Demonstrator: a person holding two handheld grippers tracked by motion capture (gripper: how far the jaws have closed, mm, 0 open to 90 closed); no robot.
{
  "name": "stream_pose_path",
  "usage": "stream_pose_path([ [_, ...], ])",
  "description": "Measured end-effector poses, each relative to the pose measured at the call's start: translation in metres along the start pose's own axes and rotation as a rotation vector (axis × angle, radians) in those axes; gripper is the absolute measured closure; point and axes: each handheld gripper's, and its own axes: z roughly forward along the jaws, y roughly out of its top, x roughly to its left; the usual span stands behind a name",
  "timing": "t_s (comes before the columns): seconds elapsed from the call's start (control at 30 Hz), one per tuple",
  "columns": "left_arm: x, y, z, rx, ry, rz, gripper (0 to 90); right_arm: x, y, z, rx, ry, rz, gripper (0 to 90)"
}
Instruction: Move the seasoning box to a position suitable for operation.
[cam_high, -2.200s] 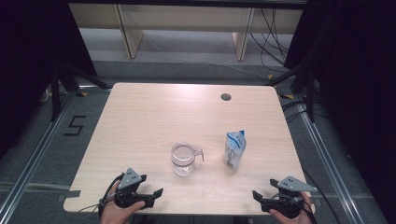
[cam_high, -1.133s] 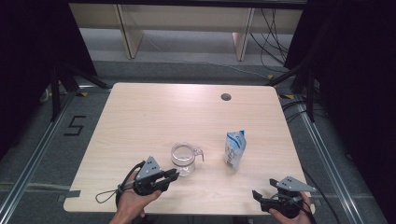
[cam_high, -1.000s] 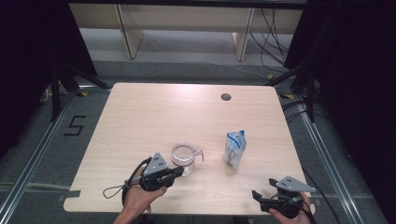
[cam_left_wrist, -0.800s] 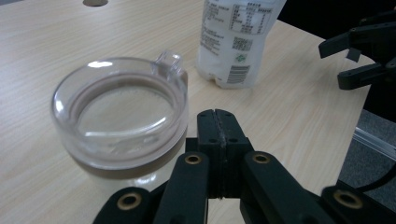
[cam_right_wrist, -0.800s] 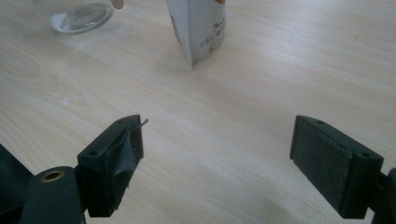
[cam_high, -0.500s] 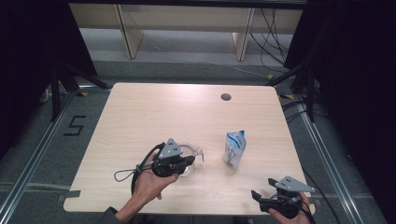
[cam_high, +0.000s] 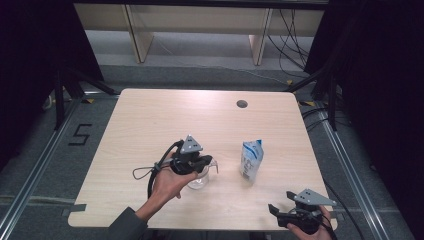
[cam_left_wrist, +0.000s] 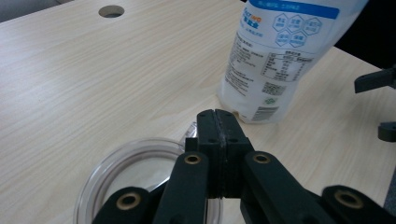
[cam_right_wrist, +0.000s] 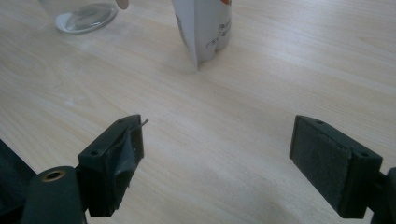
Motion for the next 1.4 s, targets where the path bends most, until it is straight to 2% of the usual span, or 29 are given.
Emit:
stream_pose_path([
  [0.03, 0.001, 0.001, 0.003, 0.007, 0.003, 0.003, 89.1, -0.003, 0.0, 0.001, -0.011, 0.003, -0.032, 18.4],
  [0.1, 0.001, 0.003, 0.006, 0.013, 0.005, 0.0, 89.1, -0.003, 0.0, 0.001, -0.01, 0.003, -0.031, 18.4],
  [0.13, 0.001, 0.006, 0.011, 0.018, -0.002, -0.011, 89.1, -0.004, 0.0, 0.001, -0.018, -0.007, -0.045, 18.4],
  [0.3, 0.003, 0.01, 0.021, 0.052, 0.029, 0.007, 88.5, -0.003, 0.0, 0.001, -0.009, 0.007, -0.031, 18.4],
  [0.37, 0.003, 0.011, 0.023, 0.057, 0.035, 0.003, 88.0, -0.003, 0.0, 0.001, -0.01, 0.006, -0.031, 18.4],
  [0.43, 0.009, 0.012, 0.027, 0.074, 0.061, -0.007, 87.7, -0.003, 0.0, 0.001, -0.009, 0.007, -0.03, 18.4],
  [0.5, 0.012, 0.012, 0.03, 0.077, 0.058, -0.029, 87.7, -0.003, 0.0, 0.001, -0.01, 0.008, -0.03, 18.4],
  [0.67, 0.011, 0.012, 0.031, 0.096, 0.064, -0.01, 87.6, -0.002, 0.0, 0.001, -0.004, 0.006, -0.036, 18.8],
  [0.77, 0.011, 0.013, 0.031, 0.097, 0.057, -0.017, 87.7, 0.0, 0.0, 0.0, -0.003, 0.0, -0.004, 18.8],
  [0.83, 0.011, 0.013, 0.032, 0.101, 0.054, -0.015, 87.7, 0.0, 0.0, 0.0, -0.005, -0.001, -0.003, 18.8],
  [0.87, 0.011, 0.012, 0.033, 0.105, 0.063, -0.015, 87.7, -0.003, 0.001, 0.001, -0.019, -0.012, -0.051, 18.9],
  [0.9, 0.012, 0.011, 0.034, 0.108, 0.062, -0.014, 87.7, 0.0, 0.001, 0.001, -0.004, -0.002, -0.013, 18.9],
  [0.93, 0.011, 0.011, 0.035, 0.109, 0.064, -0.021, 87.7, 0.001, 0.0, 0.001, 0.003, -0.001, -0.007, 19.0],
  [0.97, 0.011, 0.012, 0.035, 0.111, 0.056, -0.024, 87.6, -0.003, 0.001, 0.001, -0.014, -0.013, -0.054, 19.0],
  [1.0, 0.011, 0.012, 0.035, 0.111, 0.048, -0.024, 87.2, 0.0, 0.001, 0.001, -0.004, -0.004, -0.011, 19.0],
  [1.13, 0.004, 0.011, 0.031, 0.117, 0.021, 0.007, 86.6, 0.0, 0.0, 0.001, -0.002, -0.001, -0.004, 19.0],
  [1.17, 0.002, 0.011, 0.029, 0.124, 0.02, 0.022, 86.4, -0.003, 0.001, 0.002, -0.01, 0.004, -0.034, 19.0],
  [1.2, 0.0, 0.01, 0.028, 0.128, 0.012, 0.029, 86.1, -0.003, 0.001, 0.002, -0.012, -0.011, -0.048, 19.0],
  [1.3, -0.005, 0.008, 0.022, 0.135, -0.01, 0.051, 85.7, -0.002, 0.001, 0.002, -0.009, 0.009, -0.038, 19.1],
  [1.37, -0.008, 0.006, 0.019, 0.138, -0.025, 0.062, 85.3, -0.002, 0.001, 0.002, -0.005, 0.0, -0.036, 19.0],
  [1.4, -0.008, 0.006, 0.019, 0.138, -0.025, 0.062, 85.3, -0.003, 0.001, 0.002, -0.008, -0.014, -0.05, 19.1],
])
